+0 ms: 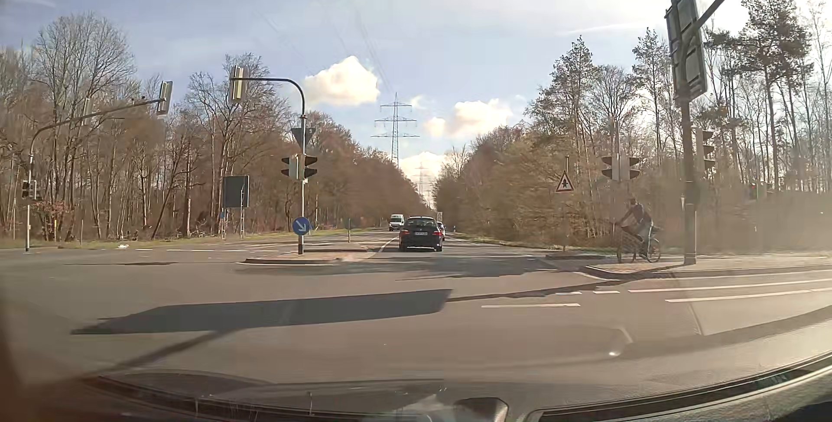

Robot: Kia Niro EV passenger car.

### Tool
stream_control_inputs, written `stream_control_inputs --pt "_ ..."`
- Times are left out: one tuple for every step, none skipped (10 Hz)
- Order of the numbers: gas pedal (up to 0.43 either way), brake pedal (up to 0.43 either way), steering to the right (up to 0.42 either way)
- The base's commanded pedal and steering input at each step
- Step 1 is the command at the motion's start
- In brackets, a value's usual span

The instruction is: Follow the waypoints while adhering to traffic rules and regulations

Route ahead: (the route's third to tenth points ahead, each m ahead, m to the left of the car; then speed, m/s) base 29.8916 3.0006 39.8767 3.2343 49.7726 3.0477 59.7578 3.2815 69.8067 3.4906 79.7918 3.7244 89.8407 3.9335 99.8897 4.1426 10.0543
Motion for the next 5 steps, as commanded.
stream_control_inputs --pt "0.339 0.0 -0.012" --pt "0.339 0.0 -0.013" --pt "0.339 0.0 -0.013" --pt "0.339 0.0 -0.013" --pt "0.339 0.0 -0.013"
